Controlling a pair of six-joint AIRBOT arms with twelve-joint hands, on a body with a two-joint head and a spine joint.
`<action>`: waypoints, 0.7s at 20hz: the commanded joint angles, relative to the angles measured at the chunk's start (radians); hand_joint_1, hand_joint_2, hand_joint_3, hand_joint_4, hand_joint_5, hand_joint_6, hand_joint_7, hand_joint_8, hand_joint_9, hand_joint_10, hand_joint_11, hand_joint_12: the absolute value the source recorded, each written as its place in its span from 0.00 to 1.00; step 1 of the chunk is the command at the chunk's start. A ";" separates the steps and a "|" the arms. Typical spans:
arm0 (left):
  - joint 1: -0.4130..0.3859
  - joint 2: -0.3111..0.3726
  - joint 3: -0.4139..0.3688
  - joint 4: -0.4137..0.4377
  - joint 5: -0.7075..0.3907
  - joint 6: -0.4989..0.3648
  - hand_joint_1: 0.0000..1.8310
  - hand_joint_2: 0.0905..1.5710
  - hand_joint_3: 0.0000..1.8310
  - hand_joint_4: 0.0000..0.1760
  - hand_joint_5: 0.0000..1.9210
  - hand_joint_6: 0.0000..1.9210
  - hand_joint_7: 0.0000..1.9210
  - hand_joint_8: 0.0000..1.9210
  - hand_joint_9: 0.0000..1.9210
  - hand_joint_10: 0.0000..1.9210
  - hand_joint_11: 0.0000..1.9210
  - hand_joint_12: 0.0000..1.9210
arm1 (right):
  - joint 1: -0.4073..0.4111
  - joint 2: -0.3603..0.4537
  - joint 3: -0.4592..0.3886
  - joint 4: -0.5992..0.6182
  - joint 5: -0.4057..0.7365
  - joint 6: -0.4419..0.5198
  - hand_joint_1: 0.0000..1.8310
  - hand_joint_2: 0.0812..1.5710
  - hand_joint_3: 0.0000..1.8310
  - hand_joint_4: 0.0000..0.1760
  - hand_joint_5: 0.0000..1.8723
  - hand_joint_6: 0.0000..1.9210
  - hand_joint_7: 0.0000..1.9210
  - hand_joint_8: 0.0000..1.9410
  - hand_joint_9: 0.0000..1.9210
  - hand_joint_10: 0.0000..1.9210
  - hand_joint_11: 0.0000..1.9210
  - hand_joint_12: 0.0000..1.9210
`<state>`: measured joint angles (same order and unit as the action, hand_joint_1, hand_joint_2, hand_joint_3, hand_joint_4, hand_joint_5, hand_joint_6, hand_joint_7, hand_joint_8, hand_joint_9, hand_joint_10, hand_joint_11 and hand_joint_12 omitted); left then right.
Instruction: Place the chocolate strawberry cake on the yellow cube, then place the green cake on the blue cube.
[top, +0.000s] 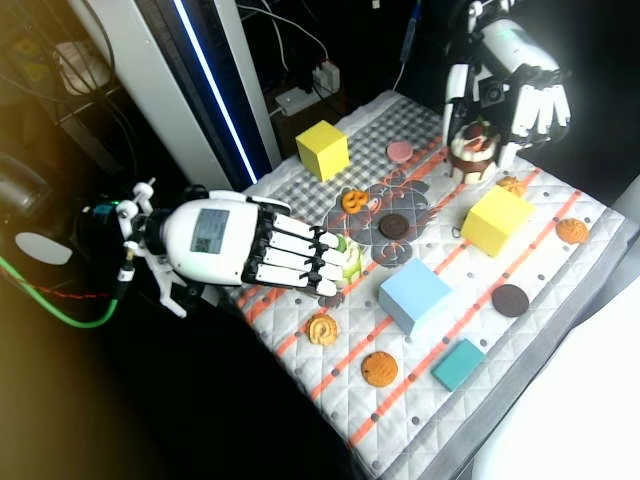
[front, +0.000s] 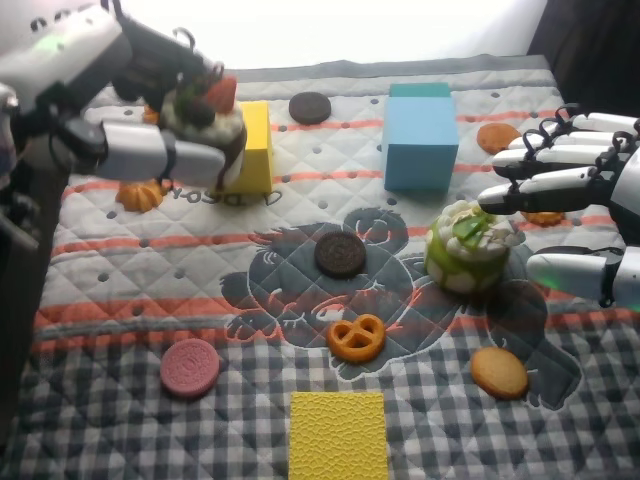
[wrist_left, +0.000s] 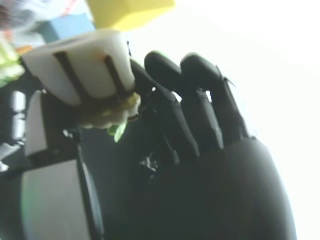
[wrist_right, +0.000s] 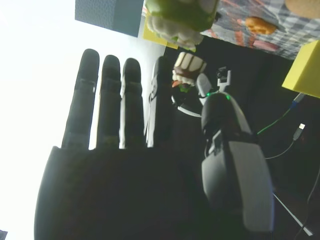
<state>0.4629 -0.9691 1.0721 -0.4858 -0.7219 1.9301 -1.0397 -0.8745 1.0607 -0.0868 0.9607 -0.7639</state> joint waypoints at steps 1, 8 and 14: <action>-0.021 0.000 0.010 0.018 -0.111 -0.007 0.68 0.66 0.00 0.00 0.55 0.42 0.59 0.43 0.48 0.41 0.31 0.77 | 0.007 -0.003 0.005 0.022 0.118 0.001 0.10 0.84 0.00 0.32 0.31 0.00 0.21 0.00 0.19 0.00 0.12 0.24; -0.090 -0.074 0.122 -0.025 -0.042 -0.010 0.69 0.64 0.00 0.00 0.60 0.30 0.60 0.44 0.56 0.44 0.44 0.75 | 0.012 -0.012 0.013 0.021 0.121 0.001 0.11 0.84 0.00 0.30 0.31 0.00 0.21 0.00 0.18 0.00 0.12 0.19; -0.097 -0.135 0.203 -0.037 -0.006 -0.068 0.70 0.64 0.00 0.00 0.61 0.25 0.60 0.46 0.55 0.45 0.42 0.77 | 0.012 -0.021 0.020 0.021 0.134 0.001 0.10 0.84 0.00 0.10 0.32 0.00 0.21 0.00 0.18 0.00 0.13 0.18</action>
<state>0.3779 -1.1122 1.2743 -0.5358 -0.6209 1.8694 -1.0389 -0.8940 1.0782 -0.0872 0.9726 -0.7639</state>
